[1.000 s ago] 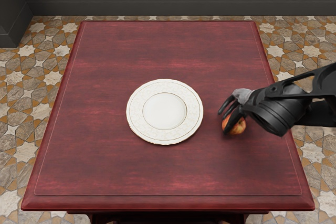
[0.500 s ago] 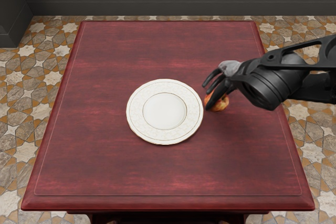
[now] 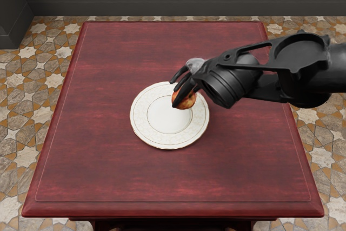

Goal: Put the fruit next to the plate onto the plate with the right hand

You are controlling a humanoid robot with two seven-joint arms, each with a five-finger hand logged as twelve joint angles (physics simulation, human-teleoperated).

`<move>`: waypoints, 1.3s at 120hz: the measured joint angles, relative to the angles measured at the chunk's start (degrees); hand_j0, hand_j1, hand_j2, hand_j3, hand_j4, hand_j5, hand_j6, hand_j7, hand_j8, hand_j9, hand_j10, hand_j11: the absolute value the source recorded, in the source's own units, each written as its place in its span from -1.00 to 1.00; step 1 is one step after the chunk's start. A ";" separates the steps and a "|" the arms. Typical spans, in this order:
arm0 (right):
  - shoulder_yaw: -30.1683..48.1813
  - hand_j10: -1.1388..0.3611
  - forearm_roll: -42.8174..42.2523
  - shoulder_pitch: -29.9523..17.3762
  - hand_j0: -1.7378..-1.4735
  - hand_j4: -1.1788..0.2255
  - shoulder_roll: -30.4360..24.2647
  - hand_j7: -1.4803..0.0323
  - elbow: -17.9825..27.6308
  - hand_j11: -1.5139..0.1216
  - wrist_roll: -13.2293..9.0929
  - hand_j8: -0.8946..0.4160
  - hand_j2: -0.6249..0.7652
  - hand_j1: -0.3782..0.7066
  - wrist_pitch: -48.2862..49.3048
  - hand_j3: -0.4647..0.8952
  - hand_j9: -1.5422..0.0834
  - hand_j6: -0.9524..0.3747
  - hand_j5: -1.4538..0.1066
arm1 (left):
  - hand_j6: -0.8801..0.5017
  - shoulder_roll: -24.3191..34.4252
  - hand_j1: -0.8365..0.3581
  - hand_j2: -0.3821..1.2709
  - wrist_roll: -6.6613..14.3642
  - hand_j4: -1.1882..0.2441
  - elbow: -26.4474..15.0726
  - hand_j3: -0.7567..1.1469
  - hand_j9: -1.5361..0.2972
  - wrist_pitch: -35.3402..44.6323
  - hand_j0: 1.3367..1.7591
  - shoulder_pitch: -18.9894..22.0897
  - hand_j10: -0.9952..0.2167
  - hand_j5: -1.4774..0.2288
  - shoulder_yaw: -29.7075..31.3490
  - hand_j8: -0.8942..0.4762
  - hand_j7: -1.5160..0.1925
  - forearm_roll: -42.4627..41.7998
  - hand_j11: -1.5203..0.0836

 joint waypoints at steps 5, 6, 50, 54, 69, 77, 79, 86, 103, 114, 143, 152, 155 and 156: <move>0.19 0.04 -0.08 -0.85 -0.35 -0.48 1.48 -0.54 -1.52 -0.54 0.25 -0.03 0.31 0.17 -0.01 -0.32 -0.57 -0.88 -0.76 | -0.08 0.00 0.49 -0.48 0.00 0.32 0.00 -0.21 0.33 0.00 0.52 0.00 0.24 0.36 0.00 -0.05 0.40 0.00 0.50; 0.22 0.04 -0.09 -1.01 -0.35 -0.48 1.80 -0.54 -1.83 -0.54 0.29 -0.03 0.31 0.17 -0.01 -0.32 -0.57 -0.88 -0.76 | -0.08 0.00 0.49 -0.48 0.00 0.32 0.00 -0.21 0.33 0.00 0.52 0.00 0.24 0.36 0.00 -0.05 0.40 0.00 0.50; 0.83 -0.02 -1.60 -4.84 -0.34 -0.44 8.02 -0.47 -8.75 -0.48 0.50 -0.14 0.26 0.12 -0.07 -0.32 -0.50 -0.82 -0.65 | -0.08 0.00 0.49 -0.48 -0.02 0.32 0.00 -0.21 0.33 0.00 0.52 0.00 0.24 0.36 0.00 -0.05 0.40 0.00 0.50; 0.83 -0.04 -1.66 -4.92 -0.34 -0.40 8.35 -0.41 -8.90 -0.43 0.46 -0.17 0.25 0.11 -0.12 -0.32 -0.44 -0.77 -0.59 | -0.08 0.00 0.49 -0.48 -0.02 0.32 0.00 -0.21 0.33 0.00 0.52 0.00 0.24 0.36 0.00 -0.05 0.40 0.00 0.50; 0.83 -0.08 -1.86 -5.04 -0.37 -0.22 9.06 -0.17 -9.14 -0.20 0.41 -0.27 0.15 0.07 -0.25 -0.32 -0.18 -0.55 -0.29 | -0.08 0.00 0.49 -0.48 -0.01 0.32 0.00 -0.21 0.33 0.00 0.52 0.00 0.24 0.36 0.00 -0.05 0.40 0.00 0.50; 0.83 -0.05 -1.91 -5.07 -0.38 -0.12 9.20 -0.03 -9.17 -0.07 0.40 -0.25 0.05 0.01 -0.28 -0.32 -0.05 -0.43 -0.14 | -0.08 0.00 0.49 -0.48 -0.01 0.32 0.00 -0.21 0.33 0.00 0.52 0.00 0.24 0.36 0.00 -0.05 0.40 0.00 0.50; 0.83 -0.04 -1.92 -5.07 -0.38 -0.09 9.23 0.00 -9.17 -0.03 0.40 -0.24 0.03 -0.01 -0.29 -0.32 -0.01 -0.40 -0.10 | -0.08 0.00 0.49 -0.48 -0.01 0.32 0.00 -0.21 0.33 0.00 0.52 0.00 0.24 0.36 0.00 -0.05 0.40 0.00 0.50; 0.83 0.00 -1.93 -5.08 -0.38 -0.01 9.25 0.11 -9.18 0.06 0.40 -0.20 -0.02 -0.07 -0.30 -0.32 0.09 -0.31 0.01 | -0.08 0.00 0.49 -0.48 -0.01 0.32 0.00 -0.21 0.33 0.00 0.52 0.00 0.24 0.36 0.00 -0.05 0.40 0.00 0.50; 0.83 0.06 -1.93 -5.00 -0.39 0.13 9.24 0.29 -9.03 0.23 0.33 -0.14 -0.10 -0.19 -0.31 -0.32 0.26 -0.15 0.20 | -0.08 0.00 0.49 -0.48 -0.02 0.32 0.00 -0.21 0.33 0.00 0.52 0.00 0.24 0.36 0.00 -0.05 0.40 0.00 0.50; 0.88 0.11 -1.91 -4.73 -0.39 0.20 8.76 0.38 -8.77 0.31 0.31 -0.09 -0.13 -0.27 -0.31 -0.32 0.35 -0.07 0.29 | -0.08 0.00 0.49 -0.48 0.00 0.32 0.00 -0.21 0.33 0.00 0.52 0.00 0.24 0.36 0.00 -0.05 0.40 0.00 0.50; 2.34 0.31 -2.05 -2.44 -0.40 0.44 4.51 0.67 -8.50 0.58 0.59 0.12 -0.13 -0.59 -0.31 -0.32 0.62 0.18 0.58 | -0.08 0.00 0.49 -0.48 -0.01 0.32 0.00 -0.20 0.33 0.00 0.52 0.00 0.24 0.36 0.00 -0.05 0.40 0.00 0.50; 3.42 0.35 -2.61 -1.77 -0.40 0.49 1.66 0.72 -8.34 0.64 0.80 0.17 -0.12 -0.66 -0.31 -0.32 0.68 0.23 0.63 | -0.08 0.00 0.49 -0.48 -0.02 0.32 0.00 -0.20 0.33 0.00 0.52 0.00 0.24 0.36 0.00 -0.05 0.40 0.00 0.50; 3.69 0.36 -2.86 -1.64 -0.40 0.50 0.35 0.74 -8.31 0.65 0.94 0.18 -0.12 -0.68 -0.31 -0.32 0.69 0.24 0.65 | -0.08 0.00 0.49 -0.48 -0.02 0.32 0.00 -0.20 0.33 0.00 0.52 0.00 0.24 0.36 0.00 -0.05 0.40 0.00 0.50; 3.77 0.36 -2.93 -1.60 -0.40 0.50 -0.10 0.74 -8.31 0.65 1.02 0.19 -0.12 -0.68 -0.31 -0.32 0.70 0.25 0.65 | -0.08 0.00 0.49 -0.48 -0.02 0.32 0.00 -0.20 0.33 0.00 0.52 0.00 0.24 0.36 0.00 -0.05 0.40 0.00 0.50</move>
